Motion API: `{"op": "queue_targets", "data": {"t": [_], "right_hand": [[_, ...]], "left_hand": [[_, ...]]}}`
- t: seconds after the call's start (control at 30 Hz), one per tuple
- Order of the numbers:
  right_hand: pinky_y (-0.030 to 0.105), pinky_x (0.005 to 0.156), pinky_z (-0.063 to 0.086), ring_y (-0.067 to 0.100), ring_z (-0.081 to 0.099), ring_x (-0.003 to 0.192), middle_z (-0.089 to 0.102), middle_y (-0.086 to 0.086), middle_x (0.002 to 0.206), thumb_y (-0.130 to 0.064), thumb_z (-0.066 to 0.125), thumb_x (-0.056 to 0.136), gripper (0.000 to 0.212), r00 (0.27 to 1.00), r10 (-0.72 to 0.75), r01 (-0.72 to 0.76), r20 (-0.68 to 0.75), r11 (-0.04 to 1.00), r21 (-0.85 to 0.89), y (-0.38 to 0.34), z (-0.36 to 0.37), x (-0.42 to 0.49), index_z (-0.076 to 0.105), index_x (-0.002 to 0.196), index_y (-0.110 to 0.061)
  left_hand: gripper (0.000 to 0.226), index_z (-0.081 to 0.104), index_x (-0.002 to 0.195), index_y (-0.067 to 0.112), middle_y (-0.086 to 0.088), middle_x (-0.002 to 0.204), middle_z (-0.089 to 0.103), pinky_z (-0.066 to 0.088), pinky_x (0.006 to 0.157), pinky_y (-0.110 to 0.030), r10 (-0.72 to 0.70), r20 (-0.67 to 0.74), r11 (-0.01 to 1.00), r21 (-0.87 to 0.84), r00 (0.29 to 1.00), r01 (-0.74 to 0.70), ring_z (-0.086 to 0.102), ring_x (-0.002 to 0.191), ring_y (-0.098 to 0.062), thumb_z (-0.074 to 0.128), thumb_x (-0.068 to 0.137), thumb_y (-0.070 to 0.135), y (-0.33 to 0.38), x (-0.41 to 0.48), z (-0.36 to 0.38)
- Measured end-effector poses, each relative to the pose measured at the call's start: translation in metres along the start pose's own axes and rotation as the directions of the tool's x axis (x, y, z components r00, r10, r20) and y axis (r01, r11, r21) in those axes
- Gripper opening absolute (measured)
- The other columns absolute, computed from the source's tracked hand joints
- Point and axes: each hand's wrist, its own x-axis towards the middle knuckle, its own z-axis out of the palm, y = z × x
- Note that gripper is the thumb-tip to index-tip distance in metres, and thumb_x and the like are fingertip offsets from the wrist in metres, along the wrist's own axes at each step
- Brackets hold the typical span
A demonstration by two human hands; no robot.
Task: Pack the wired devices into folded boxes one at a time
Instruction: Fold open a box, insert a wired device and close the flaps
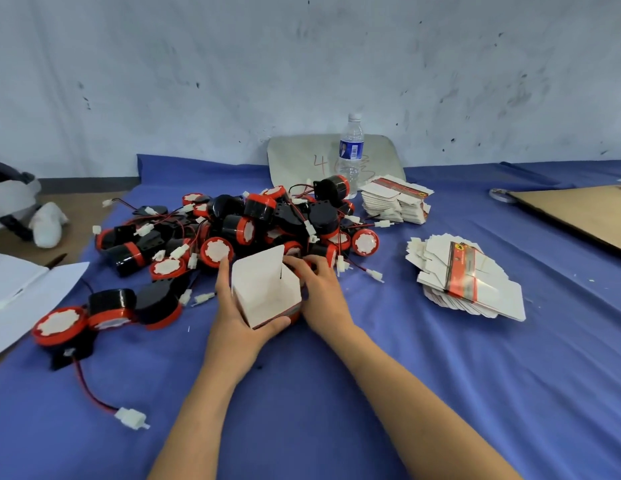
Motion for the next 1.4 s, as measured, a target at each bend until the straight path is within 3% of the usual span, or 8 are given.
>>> {"op": "queue_targets", "data": {"t": [0.13,0.27,0.43,0.6,0.73,1.0,1.13,1.4], "right_hand": [[0.028,0.084,0.047,0.020,0.054,0.101,0.051,0.002,0.112,-0.014,0.064,0.087,0.051,0.982,0.134,-0.096,-0.134,0.961,0.261,-0.003,-0.006,-0.002,0.052,0.131,-0.036],[0.013,0.072,0.045,0.004,0.059,0.078,0.065,-0.011,0.082,-0.017,0.069,0.078,0.036,0.855,0.434,-0.056,-0.284,0.622,0.781,-0.010,-0.041,-0.018,0.060,0.107,-0.037],[0.013,0.074,0.046,0.003,0.059,0.077,0.065,-0.011,0.078,-0.027,0.062,0.074,0.024,0.828,0.525,0.013,-0.195,0.331,0.944,0.003,-0.085,-0.037,0.064,0.097,-0.033],[0.039,0.083,0.057,0.029,0.068,0.093,0.069,0.009,0.104,-0.019,0.053,0.094,0.011,0.784,0.621,0.048,-0.022,-0.024,0.999,0.010,-0.102,-0.043,0.062,0.099,-0.018],[0.024,0.053,0.054,0.024,0.069,0.071,0.070,0.007,0.089,-0.028,0.052,0.094,0.018,0.801,0.597,0.081,0.052,-0.194,0.978,0.014,-0.115,-0.043,0.065,0.093,-0.014],[0.022,0.050,0.053,0.016,0.057,0.072,0.057,0.006,0.095,-0.040,0.051,0.092,0.039,0.903,0.400,0.210,0.161,-0.735,0.645,0.025,-0.134,-0.047,0.062,0.101,-0.004],[0.017,0.050,0.052,0.015,0.060,0.057,0.062,0.009,0.087,-0.034,0.064,0.080,0.037,0.939,0.286,0.101,0.191,-0.760,0.642,0.023,-0.136,-0.047,0.064,0.095,0.000],[0.038,0.073,0.059,0.027,0.071,0.088,0.071,0.013,0.103,-0.051,0.033,0.099,0.050,0.904,0.386,-0.088,0.184,-0.254,0.963,0.016,-0.119,-0.041,0.060,0.112,-0.011]], "left_hand": [[0.125,0.007,0.148,0.050,0.051,0.116,0.047,0.042,0.076,-0.003,-0.004,0.025,1.000,-0.025,1.000,0.005,0.048,0.108,0.022,0.091,0.061,0.018,-0.002,0.000,0.000],[0.126,0.004,0.140,0.065,0.046,0.116,0.050,0.040,0.078,-0.003,-0.016,0.033,1.000,-0.003,0.999,0.016,0.048,0.108,0.022,0.091,0.061,0.019,0.004,-0.002,0.000],[0.131,-0.007,0.131,0.075,0.052,0.112,0.048,0.041,0.077,-0.002,-0.009,0.151,1.000,0.028,0.988,0.005,0.050,0.103,0.024,0.092,0.055,0.036,0.011,-0.008,0.012],[0.131,-0.008,0.134,0.072,0.049,0.124,0.044,0.042,0.090,-0.020,0.011,0.156,1.000,0.014,0.988,-0.014,0.049,0.115,0.016,0.086,0.045,0.057,0.014,-0.011,0.018],[0.134,-0.009,0.136,0.071,0.042,0.128,0.048,0.041,0.087,-0.018,0.027,0.144,1.000,0.010,0.989,-0.029,0.050,0.115,0.016,0.087,0.042,0.065,0.014,-0.012,0.021],[0.129,-0.010,0.136,0.070,0.045,0.129,0.044,0.039,0.087,-0.013,0.056,0.144,0.998,0.033,0.988,-0.061,0.047,0.115,0.020,0.084,0.048,0.056,0.013,-0.012,0.024],[0.128,-0.012,0.137,0.068,0.038,0.134,0.045,0.040,0.080,-0.001,0.054,0.108,0.997,0.057,0.993,-0.061,0.048,0.118,0.016,0.080,0.049,0.057,0.016,-0.013,0.026],[0.120,-0.010,0.142,0.063,0.022,0.144,0.042,0.038,0.091,-0.013,0.121,0.014,0.988,0.094,0.993,-0.122,0.044,0.124,0.010,0.078,0.061,0.048,0.019,-0.013,0.027]]}}
